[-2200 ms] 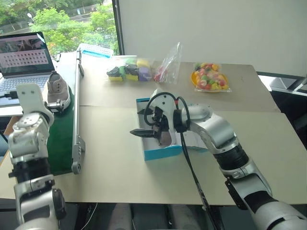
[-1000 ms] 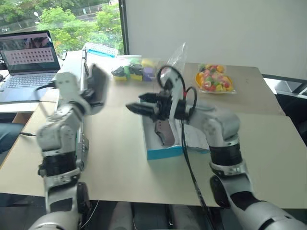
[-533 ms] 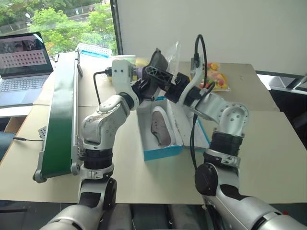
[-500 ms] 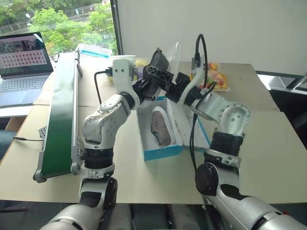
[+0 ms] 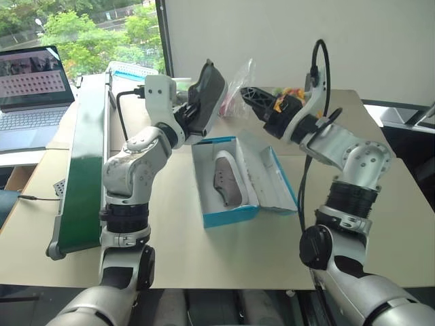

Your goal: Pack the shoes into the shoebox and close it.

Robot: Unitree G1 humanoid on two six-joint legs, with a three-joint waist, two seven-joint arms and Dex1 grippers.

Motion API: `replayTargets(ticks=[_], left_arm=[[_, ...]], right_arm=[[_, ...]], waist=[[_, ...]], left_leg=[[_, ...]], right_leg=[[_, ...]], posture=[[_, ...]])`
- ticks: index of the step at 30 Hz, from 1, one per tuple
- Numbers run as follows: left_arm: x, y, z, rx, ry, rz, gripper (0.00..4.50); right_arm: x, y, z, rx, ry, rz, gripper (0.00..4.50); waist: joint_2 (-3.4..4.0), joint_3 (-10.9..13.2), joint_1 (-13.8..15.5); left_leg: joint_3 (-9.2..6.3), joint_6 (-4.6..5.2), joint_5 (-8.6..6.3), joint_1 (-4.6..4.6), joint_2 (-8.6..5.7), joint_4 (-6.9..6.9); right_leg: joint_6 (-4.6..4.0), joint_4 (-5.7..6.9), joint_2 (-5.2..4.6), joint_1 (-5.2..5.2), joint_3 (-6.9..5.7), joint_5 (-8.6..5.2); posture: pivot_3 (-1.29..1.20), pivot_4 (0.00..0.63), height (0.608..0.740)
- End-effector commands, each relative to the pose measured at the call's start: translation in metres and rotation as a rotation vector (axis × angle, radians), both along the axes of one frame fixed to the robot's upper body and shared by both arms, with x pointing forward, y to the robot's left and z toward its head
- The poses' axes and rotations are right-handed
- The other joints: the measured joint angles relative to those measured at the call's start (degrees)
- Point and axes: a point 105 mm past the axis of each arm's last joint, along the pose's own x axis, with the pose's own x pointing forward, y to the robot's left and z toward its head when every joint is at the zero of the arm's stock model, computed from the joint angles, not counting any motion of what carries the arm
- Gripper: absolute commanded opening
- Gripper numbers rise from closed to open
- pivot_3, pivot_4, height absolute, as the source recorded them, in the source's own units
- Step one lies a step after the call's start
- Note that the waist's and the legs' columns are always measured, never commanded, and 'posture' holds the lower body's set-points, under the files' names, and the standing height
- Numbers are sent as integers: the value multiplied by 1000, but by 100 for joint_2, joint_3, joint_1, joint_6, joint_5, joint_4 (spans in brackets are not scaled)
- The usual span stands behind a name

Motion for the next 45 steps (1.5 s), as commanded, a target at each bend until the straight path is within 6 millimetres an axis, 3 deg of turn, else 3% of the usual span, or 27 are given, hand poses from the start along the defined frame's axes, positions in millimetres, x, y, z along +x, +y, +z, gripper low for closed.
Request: replayTargets(ticks=[1,7,14,15,18,27,32,34,37,39,40,45], left_arm=[[-13,-23,29,-31,-97,-74,9],[-26,-53,31,-53,-84,-170,9],[-29,-57,39,-54,-97,-186,9],[-29,-57,38,-51,-96,-185,0],[-28,-55,35,-46,-91,-178,0],[-26,-51,33,-41,-82,-167,0],[-22,-47,28,-28,-62,-135,0],[-25,-44,29,-48,-71,-161,993],[-25,-30,31,-23,-67,-150,1892],[-35,-20,30,-10,-20,-293,2606],[-40,-5,30,60,-35,-323,3031],[-39,60,19,290,-9,-212,3038]], right_arm=[[-6,7,10,12,-55,26,4500],[-3,14,3,23,-43,39,4500],[1,10,2,26,-45,23,4500],[2,9,3,38,-46,17,4099],[2,8,7,57,-63,14,3498],[8,-2,13,78,-79,-40,497],[9,-2,14,72,-84,-42,360],[8,-2,14,52,-93,-46,353],[8,-3,15,-1,-114,-53,337],[8,-4,18,-23,-128,-53,334],[8,-5,19,-41,-137,-56,334],[7,-4,19,-118,-140,-49,332]], waist=[[0,0,5],[0,0,7],[1,0,-5],[1,0,-5],[2,0,-2],[2,1,0],[2,1,2],[2,1,1],[4,2,-6],[7,4,-37],[9,5,-44],[21,12,-126]], left_leg=[[0,0,0,0,0,0],[0,0,0,-2,0,0],[0,1,1,0,0,0],[0,1,0,0,0,0],[0,1,0,0,0,-1],[0,1,0,0,0,0],[0,1,0,0,0,-1],[0,1,1,0,0,-1],[0,1,0,0,0,-1],[0,1,0,0,0,-1],[1,1,0,0,2,-2],[1,1,0,5,6,-17]], right_leg=[[0,0,0,0,0,0],[0,-1,0,0,0,0],[0,0,1,0,1,0],[0,0,1,0,1,0],[0,-1,1,-1,1,0],[1,-1,1,0,1,-1],[1,-2,1,0,1,-1],[1,-1,1,0,1,-1],[1,-1,1,-1,1,-1],[1,-1,2,-2,2,-1],[1,0,7,-5,5,-1],[0,-1,12,-10,9,-1]], posture=[[0,150,740],[0,150,740],[0,150,740],[0,150,740],[0,150,740],[0,150,740],[0,150,740],[0,150,740],[0,150,740],[0,150,740],[0,150,740],[0,150,740]])
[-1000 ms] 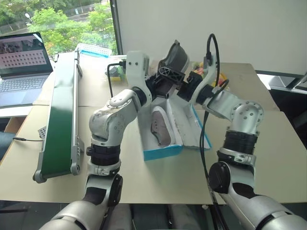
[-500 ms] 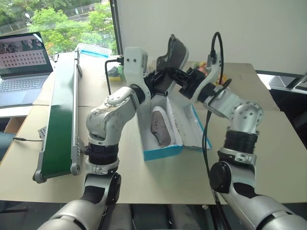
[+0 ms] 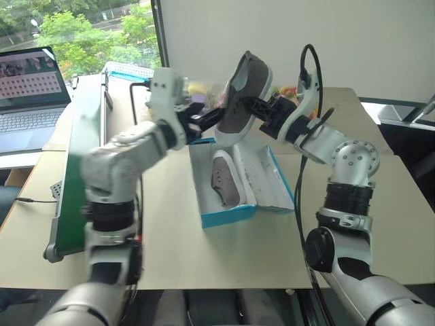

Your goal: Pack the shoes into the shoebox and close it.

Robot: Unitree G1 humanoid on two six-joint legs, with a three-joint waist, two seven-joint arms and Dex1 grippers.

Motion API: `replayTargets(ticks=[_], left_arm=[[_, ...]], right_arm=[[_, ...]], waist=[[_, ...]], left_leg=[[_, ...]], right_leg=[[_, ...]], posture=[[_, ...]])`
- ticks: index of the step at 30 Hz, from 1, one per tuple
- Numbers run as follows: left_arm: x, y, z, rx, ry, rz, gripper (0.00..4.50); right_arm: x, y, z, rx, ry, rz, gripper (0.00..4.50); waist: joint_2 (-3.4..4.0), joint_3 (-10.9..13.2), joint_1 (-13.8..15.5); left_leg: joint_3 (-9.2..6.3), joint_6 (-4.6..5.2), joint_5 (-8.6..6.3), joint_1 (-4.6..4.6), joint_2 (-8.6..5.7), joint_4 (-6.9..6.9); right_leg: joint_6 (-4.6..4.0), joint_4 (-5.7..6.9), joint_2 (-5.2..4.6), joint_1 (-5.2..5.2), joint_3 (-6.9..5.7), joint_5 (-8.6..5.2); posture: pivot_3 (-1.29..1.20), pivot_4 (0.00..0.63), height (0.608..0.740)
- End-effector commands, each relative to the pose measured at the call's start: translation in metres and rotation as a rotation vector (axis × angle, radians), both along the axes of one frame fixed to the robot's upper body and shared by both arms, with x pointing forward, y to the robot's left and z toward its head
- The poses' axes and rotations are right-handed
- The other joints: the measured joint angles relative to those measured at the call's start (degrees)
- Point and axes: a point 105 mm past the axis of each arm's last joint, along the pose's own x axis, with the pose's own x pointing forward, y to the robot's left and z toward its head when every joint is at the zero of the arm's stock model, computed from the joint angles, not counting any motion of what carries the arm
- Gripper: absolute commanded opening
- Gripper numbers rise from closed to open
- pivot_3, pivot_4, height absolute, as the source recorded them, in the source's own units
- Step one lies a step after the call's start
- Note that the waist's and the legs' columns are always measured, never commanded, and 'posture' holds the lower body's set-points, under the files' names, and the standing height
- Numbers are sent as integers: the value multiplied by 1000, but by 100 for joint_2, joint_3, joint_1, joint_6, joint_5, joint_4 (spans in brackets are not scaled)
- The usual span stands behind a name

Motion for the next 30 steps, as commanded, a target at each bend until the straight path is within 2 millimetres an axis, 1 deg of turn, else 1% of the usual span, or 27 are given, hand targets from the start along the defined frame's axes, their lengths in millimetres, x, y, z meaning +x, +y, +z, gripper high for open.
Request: replayTargets(ticks=[1,2,5,9,11,12,14,17,19,23,26,30], left_arm=[[-10,24,0,132,-44,-12,3038],[-15,23,-5,184,-42,-44,3038],[-26,10,-15,265,-60,-135,3038],[-30,1,-16,261,-66,-175,3038],[-43,-7,-22,303,-59,-258,3038],[-48,-9,-25,325,-52,-288,3038],[-53,-6,-30,366,-37,-301,3038],[-55,-2,-35,421,-32,-302,3038],[-53,1,-34,430,-42,-282,3038],[-51,5,-33,417,-51,-247,3038],[-50,7,-34,415,-51,-231,3038],[-49,13,-37,408,-50,-197,3038]], right_arm=[[-9,11,21,-65,-89,45,332],[-12,17,17,-96,-78,71,332],[-20,31,-13,-239,-9,154,332],[-25,38,-39,-308,29,227,332],[-20,37,-56,-398,51,219,332],[-19,37,-59,-408,57,228,332],[-19,39,-65,-406,76,263,332],[-17,33,-83,-492,102,272,332],[-18,34,-92,-509,124,303,332],[-18,39,-100,-498,147,356,332],[-17,41,-100,-514,142,384,332],[-13,39,-80,-521,92,398,332]], waist=[[1,0,-6],[1,0,-7],[2,1,23],[1,1,125],[1,1,137],[1,1,130],[1,1,127],[1,1,114],[1,1,114],[1,1,122],[1,1,124],[1,1,122]], left_leg=[[1,0,0,0,0,0],[2,0,0,0,0,-2],[3,0,0,0,1,-9],[3,0,0,-2,3,-10],[3,0,0,-2,3,-9],[4,0,0,-3,2,-9],[5,0,0,-4,2,-8],[5,0,0,0,6,-9],[6,0,0,2,7,-9],[5,0,0,2,7,-8],[5,0,0,1,7,-8],[5,0,0,2,7,-7]], right_leg=[[0,-1,-1,1,0,0],[0,-4,-1,0,1,0],[-1,-7,-1,0,0,-1],[-2,-10,-1,1,-2,-2],[-2,-9,-1,1,-2,-2],[-2,-10,-1,0,-1,-2],[-2,-11,-1,-1,0,-2],[-5,-8,4,-2,1,-4],[-5,-7,5,-1,3,-4],[-5,-7,6,0,3,-4],[-5,-8,5,0,3,-4],[-5,-5,5,0,3,-4]], posture=[[0,150,740],[0,150,740],[0,150,740],[0,150,740],[0,150,740],[0,150,740],[0,150,740],[0,150,740],[0,150,740],[0,150,740],[0,150,740],[0,150,740]])
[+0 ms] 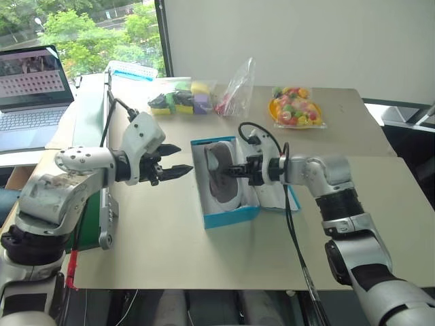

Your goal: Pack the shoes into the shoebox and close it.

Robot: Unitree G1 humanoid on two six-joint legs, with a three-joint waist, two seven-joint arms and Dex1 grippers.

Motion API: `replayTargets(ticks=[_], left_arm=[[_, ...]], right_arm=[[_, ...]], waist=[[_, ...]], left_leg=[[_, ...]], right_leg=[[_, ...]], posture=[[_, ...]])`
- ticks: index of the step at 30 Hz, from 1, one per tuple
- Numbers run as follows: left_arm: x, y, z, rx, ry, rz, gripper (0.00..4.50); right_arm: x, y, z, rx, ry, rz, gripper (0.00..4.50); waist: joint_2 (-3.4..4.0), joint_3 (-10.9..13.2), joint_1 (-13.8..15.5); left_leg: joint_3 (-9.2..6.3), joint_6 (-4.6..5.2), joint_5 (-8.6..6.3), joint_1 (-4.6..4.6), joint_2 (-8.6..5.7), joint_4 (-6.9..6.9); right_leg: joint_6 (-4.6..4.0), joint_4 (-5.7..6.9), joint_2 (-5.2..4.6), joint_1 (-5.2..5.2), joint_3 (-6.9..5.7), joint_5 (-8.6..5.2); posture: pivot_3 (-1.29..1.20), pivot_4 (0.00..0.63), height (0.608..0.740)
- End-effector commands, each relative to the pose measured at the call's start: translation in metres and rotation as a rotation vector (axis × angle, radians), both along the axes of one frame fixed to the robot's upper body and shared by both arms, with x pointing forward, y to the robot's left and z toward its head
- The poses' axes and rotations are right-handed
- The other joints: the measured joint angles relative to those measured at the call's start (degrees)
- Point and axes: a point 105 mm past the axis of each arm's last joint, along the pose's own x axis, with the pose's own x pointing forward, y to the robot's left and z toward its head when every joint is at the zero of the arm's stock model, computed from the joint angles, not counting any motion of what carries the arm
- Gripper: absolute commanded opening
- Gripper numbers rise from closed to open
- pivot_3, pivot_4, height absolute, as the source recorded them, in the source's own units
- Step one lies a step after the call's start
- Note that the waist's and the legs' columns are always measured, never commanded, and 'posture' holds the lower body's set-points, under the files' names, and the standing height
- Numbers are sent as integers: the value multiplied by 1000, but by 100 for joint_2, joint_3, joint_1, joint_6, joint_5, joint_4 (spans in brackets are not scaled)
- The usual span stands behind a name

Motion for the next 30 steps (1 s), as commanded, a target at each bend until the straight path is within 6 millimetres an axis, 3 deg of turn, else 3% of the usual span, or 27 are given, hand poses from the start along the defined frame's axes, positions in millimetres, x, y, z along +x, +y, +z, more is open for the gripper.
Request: replayTargets(ticks=[1,7,11,18,25,30], left_arm=[[-1,5,12,-9,-78,24,3038],[-1,5,5,-6,-75,32,3038],[2,4,3,-10,-83,40,3038],[3,5,3,-17,-92,60,3038],[-3,5,3,2,-92,49,3038],[-14,7,3,22,-58,4,3038]], right_arm=[[7,-2,40,16,-127,32,332],[1,6,64,26,-156,97,332],[-7,14,65,33,-135,151,332],[-11,18,36,45,-36,164,332],[-3,17,-1,-30,1,144,332],[8,21,-14,-90,-26,141,332]], waist=[[0,0,-4],[0,0,2],[0,0,3],[0,0,1],[0,0,2],[-1,-1,-34]], left_leg=[[0,0,0,0,0,2],[0,0,0,0,1,1],[0,0,0,0,1,1],[0,0,0,0,1,1],[0,0,0,0,1,5],[0,0,0,6,2,5]], right_leg=[[0,0,0,0,0,0],[0,-1,0,0,-2,0],[0,1,0,0,-2,0],[0,2,0,0,-1,0],[0,4,0,1,-1,0],[0,4,1,5,-1,0]], posture=[[0,150,740],[0,150,740],[0,150,740],[0,150,740],[0,150,740],[0,150,740]])
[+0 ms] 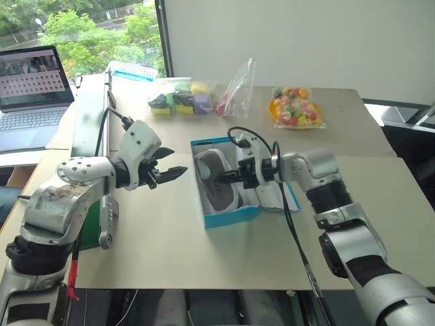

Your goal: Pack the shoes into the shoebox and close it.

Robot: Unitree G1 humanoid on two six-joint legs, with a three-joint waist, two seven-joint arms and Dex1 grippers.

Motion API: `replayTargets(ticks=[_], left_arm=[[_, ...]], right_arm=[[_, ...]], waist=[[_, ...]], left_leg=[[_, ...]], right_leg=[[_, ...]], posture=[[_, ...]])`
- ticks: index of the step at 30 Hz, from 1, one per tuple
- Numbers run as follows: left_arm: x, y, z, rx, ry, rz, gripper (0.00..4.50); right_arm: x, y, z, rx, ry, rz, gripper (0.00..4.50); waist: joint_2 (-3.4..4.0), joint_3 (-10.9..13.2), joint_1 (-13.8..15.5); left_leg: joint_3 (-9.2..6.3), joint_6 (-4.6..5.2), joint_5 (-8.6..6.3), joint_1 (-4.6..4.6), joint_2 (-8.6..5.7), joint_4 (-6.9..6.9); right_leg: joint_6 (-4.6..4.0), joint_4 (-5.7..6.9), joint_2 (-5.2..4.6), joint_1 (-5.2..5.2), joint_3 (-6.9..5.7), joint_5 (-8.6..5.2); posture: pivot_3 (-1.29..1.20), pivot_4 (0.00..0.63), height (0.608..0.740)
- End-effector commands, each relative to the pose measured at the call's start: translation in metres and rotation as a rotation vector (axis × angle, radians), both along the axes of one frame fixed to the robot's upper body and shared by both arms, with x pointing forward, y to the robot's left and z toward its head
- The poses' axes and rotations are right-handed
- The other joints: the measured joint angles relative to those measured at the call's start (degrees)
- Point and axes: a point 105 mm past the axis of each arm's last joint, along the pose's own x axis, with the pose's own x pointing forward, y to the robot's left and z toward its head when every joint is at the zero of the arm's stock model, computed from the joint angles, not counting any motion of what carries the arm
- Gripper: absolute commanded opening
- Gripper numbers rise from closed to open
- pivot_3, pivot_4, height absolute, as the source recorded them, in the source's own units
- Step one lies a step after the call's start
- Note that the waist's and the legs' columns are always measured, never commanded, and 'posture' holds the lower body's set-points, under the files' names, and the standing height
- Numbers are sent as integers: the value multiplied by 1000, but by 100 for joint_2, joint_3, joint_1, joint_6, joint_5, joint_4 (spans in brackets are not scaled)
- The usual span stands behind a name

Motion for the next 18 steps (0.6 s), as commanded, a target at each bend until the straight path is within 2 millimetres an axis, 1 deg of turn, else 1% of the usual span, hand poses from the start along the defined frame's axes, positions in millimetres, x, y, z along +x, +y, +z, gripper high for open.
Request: replayTargets(ticks=[1,5,7,11,13,15,18], left_arm=[[-11,1,8,26,-23,-38,3038],[-14,2,2,53,6,-60,3038],[-15,-2,0,60,10,-79,3038],[-14,-5,0,58,11,-92,3038],[-14,-6,0,59,10,-95,3038],[-16,-9,-3,61,16,-103,3038],[-19,-12,-8,68,27,-116,3038]], right_arm=[[9,9,2,-38,-71,31,332],[20,26,-10,-162,-143,63,332],[25,30,-19,-241,-176,79,332],[34,20,-39,-428,-271,95,332],[40,7,-49,-577,-360,119,332],[44,1,-51,-668,-431,152,332],[46,0,-48,-690,-463,178,332]], waist=[[0,0,-27],[-5,-4,-125],[-10,-8,-161],[-17,-16,-190],[-17,-16,-195],[-15,-19,-193],[-14,-28,-141]], left_leg=[[1,0,0,9,0,0],[0,0,1,35,5,1],[-1,1,1,50,8,1],[0,1,1,79,10,1],[0,0,1,100,10,0],[0,0,0,130,9,-5],[0,-1,0,152,9,-8]], right_leg=[[0,1,0,6,1,0],[-10,11,12,19,9,6],[-12,12,18,29,13,7],[-13,17,25,50,23,8],[-12,15,24,73,23,7],[-11,6,23,106,22,5],[15,5,22,127,22,-12]], posture=[[0,150,740],[0,150,740],[0,150,740],[0,150,740],[0,150,740],[0,150,740],[0,150,740]])
